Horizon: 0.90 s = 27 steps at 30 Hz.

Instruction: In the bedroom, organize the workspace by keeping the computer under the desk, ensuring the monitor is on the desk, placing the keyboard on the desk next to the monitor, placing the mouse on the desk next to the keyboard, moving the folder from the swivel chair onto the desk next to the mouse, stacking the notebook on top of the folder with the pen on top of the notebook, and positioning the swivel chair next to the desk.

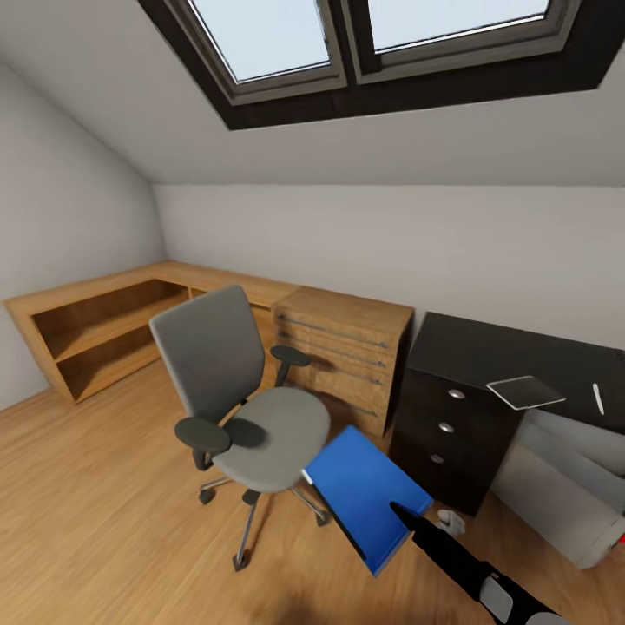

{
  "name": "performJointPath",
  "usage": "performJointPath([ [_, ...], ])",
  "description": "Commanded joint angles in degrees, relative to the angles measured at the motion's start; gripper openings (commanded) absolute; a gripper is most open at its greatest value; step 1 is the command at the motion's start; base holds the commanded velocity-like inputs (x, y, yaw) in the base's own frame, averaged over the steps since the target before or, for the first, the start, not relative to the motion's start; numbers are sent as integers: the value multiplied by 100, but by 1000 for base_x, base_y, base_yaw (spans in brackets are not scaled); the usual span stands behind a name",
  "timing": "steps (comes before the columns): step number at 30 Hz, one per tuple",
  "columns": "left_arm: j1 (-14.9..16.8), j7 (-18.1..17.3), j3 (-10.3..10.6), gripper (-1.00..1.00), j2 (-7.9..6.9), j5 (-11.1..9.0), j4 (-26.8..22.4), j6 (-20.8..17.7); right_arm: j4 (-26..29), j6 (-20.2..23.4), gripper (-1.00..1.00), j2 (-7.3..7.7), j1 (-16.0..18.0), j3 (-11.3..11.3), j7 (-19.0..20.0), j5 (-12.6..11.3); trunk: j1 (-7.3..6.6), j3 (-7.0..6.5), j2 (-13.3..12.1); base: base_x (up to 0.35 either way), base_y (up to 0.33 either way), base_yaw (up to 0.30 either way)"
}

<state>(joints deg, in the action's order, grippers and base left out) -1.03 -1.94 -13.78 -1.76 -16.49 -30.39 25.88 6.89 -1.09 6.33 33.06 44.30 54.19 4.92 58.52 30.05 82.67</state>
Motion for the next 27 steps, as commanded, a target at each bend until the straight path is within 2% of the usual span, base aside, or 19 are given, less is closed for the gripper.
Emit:
performJointPath([
  [1,-2,-19,4,100,0,-44,-5,4,-15,-12,-100,3,2,44,19,53,-23,-14,-39,0,0,-194],
  [10,-2,-18,5,100,-6,-47,70,4,-53,-28,-100,9,-45,46,0,53,-220,-176,-400,0,0,-247],
  [19,-2,-38,7,100,-1,-32,118,10,-56,-364,-100,25,-255,46,-436,53,-418,-337,-761,0,0,-267],
  [27,-2,-50,10,100,-10,-32,387,1,-56,-424,-100,19,-273,52,-483,50,-594,-481,-1082,0,0,-268],
])
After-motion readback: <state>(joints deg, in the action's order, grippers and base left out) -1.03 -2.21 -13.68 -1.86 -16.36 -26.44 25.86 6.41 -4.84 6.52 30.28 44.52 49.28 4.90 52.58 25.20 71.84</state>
